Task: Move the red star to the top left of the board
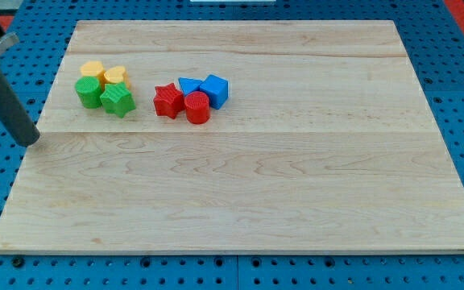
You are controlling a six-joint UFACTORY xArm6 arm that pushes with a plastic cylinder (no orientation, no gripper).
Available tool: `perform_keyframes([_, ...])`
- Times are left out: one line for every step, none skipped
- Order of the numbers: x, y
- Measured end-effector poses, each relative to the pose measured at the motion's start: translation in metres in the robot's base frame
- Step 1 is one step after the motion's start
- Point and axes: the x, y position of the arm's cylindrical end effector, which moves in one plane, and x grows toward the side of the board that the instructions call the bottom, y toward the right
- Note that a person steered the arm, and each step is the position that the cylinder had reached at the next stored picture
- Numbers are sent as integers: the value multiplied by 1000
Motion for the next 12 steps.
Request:
perform_keyframes([12, 32])
perform_keyframes([1, 88])
perform_keyframes([-15, 148])
perform_keyframes([-33, 201])
perform_keyframes([-54, 176])
perform_keyframes([-75, 187])
perform_keyframes([-74, 198])
perform_keyframes([-82, 219])
perform_keyframes([-116, 210])
perform_keyframes([-158, 148])
perform_keyframes([-191, 142])
perform_keyframes([-204, 170])
